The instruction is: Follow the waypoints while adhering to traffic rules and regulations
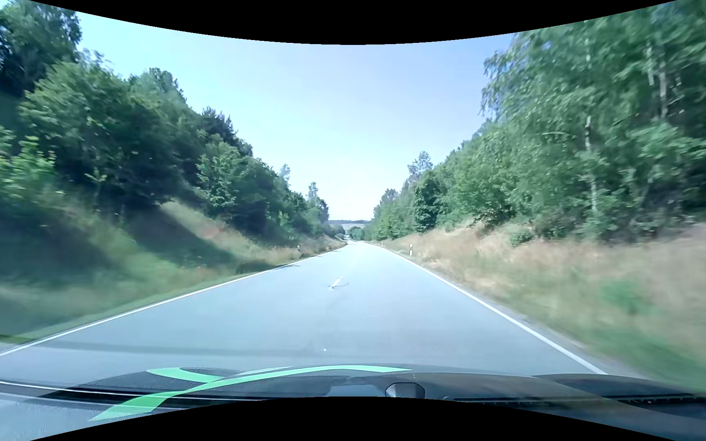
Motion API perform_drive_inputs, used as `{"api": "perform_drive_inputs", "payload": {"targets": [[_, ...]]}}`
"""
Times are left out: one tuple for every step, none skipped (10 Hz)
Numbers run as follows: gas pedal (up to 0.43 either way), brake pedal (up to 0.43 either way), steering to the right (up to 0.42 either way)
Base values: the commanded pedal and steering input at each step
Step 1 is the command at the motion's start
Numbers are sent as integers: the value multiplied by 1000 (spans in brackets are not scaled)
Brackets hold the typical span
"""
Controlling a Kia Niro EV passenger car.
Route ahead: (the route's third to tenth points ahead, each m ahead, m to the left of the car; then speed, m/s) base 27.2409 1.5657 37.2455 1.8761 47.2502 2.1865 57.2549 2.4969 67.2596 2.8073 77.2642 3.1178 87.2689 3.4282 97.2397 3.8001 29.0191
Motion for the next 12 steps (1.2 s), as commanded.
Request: {"api": "perform_drive_inputs", "payload": {"targets": [[197,0,-5],[197,0,-5],[197,0,-4],[209,0,-4],[220,0,-4],[220,0,-4],[209,0,-4],[169,0,-4],[157,0,-4],[157,0,-4],[157,0,-3],[150,0,-2]]}}
